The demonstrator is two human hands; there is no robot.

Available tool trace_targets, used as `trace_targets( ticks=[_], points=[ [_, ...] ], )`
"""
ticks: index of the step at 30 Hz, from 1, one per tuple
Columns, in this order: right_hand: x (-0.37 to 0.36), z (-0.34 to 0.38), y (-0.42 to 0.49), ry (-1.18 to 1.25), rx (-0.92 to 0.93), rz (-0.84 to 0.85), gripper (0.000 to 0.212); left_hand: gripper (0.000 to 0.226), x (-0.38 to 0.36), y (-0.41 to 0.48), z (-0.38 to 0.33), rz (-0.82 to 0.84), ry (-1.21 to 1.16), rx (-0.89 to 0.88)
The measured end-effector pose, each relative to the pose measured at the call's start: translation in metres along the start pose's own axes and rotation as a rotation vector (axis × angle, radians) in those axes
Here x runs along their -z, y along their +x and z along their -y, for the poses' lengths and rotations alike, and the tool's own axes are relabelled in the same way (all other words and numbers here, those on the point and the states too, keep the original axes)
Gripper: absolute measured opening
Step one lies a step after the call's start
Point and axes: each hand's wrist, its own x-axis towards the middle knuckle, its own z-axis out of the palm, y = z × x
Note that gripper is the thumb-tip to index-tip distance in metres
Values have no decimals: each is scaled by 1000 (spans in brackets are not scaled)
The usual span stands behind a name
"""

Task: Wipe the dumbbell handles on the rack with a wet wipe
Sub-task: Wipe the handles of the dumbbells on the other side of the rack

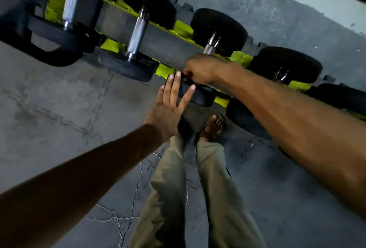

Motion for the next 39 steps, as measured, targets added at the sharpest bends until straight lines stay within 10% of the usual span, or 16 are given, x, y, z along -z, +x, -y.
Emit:
trace_targets(
  ticks=[6,13,21,28,34,39],
  points=[
    [-67,-12,-41,492,-152,-480,7,140,6,1,3,44,-28,-30],
    [-102,-10,-11,1488,-565,-554,29,144,2,0,4,39,-42,-53],
    [-42,-46,32,2537,-509,-689,41,138,2,1,6,35,-40,-81],
    [-54,-15,16,2286,-667,-998,13,136,7,-2,6,44,-26,-90],
    [-41,-43,29,2651,-485,-725,43,136,3,0,10,34,-32,-107],
    [-51,-12,33,2379,-699,-1196,22,134,2,1,10,40,-20,-117]
  ],
)
